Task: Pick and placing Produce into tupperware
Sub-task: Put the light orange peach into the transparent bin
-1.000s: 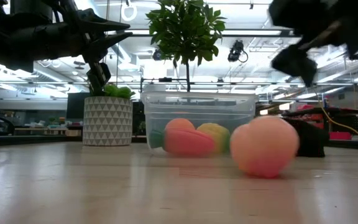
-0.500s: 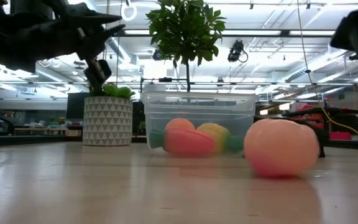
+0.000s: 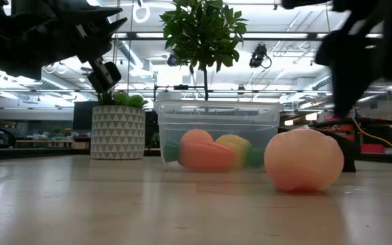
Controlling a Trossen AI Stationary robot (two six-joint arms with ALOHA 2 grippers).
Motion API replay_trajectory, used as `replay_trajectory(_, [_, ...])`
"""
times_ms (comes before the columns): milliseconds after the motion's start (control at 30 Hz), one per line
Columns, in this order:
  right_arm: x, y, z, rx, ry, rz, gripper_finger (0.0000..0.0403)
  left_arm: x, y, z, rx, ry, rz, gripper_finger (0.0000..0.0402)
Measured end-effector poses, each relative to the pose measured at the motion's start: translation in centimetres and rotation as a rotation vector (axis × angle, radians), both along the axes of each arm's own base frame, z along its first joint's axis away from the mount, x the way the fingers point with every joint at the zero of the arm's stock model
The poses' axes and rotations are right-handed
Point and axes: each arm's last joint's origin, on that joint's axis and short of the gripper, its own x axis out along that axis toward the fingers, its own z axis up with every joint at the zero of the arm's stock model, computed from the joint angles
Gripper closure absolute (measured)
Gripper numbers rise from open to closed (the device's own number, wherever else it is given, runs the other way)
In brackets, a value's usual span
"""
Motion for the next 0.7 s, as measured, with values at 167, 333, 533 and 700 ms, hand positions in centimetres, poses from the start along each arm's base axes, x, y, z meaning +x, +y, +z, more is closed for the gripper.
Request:
replay_trajectory(167, [1.7,-0.7,-0.6,-0.112,0.011,-0.043,0.0039,0.0,0.0,0.0,-0.004,0.001,-0.001,0.0349])
replay_trajectory(333, [2.1,-1.2,-0.8,-0.164,-0.017,-0.062,0.0019,0.0,0.0,0.0,-0.031,0.012,-0.005,0.0349])
replay_trajectory(533, [2.5,-0.4,-0.7,-0.146,-0.068,0.051,0.0012,0.0,0.0,0.0,-0.036,0.014,-0.006,0.0349])
replay_trajectory(700, [2.0,0.5,-0.7,-0.120,-0.051,0.162,0.0012,0.0,0.0,0.1,-0.037,0.008,-0.015,0.0349])
